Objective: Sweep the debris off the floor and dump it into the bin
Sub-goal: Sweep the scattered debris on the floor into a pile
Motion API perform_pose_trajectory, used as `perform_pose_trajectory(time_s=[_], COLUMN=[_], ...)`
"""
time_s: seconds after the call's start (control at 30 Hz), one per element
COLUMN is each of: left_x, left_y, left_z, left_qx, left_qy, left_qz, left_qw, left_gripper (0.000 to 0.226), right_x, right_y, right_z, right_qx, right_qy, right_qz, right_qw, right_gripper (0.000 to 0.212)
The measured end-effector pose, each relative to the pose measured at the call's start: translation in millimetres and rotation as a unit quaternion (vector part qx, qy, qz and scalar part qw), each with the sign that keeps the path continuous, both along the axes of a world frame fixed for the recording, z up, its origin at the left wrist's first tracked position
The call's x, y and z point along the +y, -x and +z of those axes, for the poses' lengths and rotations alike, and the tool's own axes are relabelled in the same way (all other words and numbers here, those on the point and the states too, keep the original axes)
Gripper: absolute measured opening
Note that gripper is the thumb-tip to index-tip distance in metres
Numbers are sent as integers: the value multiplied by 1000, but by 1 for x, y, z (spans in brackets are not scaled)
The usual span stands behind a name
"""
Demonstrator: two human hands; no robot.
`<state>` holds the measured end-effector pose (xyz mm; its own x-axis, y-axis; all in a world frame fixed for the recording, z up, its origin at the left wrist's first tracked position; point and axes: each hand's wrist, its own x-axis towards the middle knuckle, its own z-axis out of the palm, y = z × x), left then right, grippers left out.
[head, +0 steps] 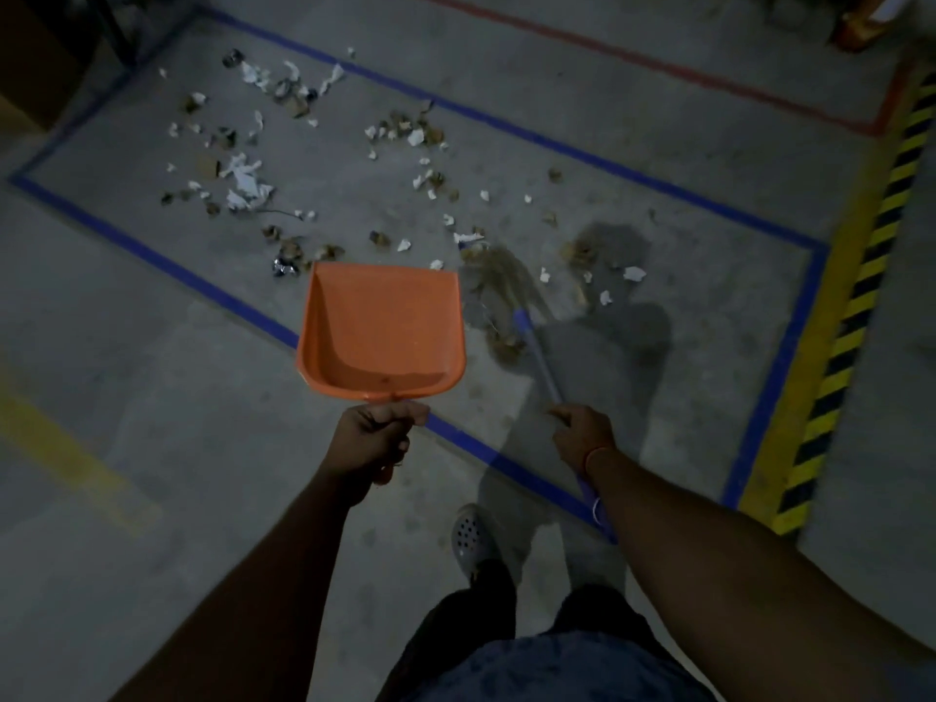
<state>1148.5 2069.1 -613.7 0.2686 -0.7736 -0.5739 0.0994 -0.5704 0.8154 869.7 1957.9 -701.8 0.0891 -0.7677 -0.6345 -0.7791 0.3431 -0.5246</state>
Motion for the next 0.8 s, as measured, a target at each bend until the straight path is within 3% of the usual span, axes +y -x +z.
perform_pose_trajectory(time_s=[0.23,0.47,0.63,0.8], left_x=[-53,-119,-175,-216], left_y=[-22,-34,-60,-71], left_z=[-3,1,0,15], left_qx=[27,58,13,18], left_qy=[20,31,19,39], left_qz=[-28,-77,-73,-71], left_qw=[999,995,997,997], left_gripper=[30,25,30,27], right_x=[-37,-88,-127,-150], right_y=[5,19,-12,-45], right_z=[8,-7,-10,-8], right_qx=[54,104,121,62], right_qy=[7,-47,-81,-82], right_qz=[-83,-148,-56,23], right_qw=[995,982,988,994], right_gripper=[49,49,41,46])
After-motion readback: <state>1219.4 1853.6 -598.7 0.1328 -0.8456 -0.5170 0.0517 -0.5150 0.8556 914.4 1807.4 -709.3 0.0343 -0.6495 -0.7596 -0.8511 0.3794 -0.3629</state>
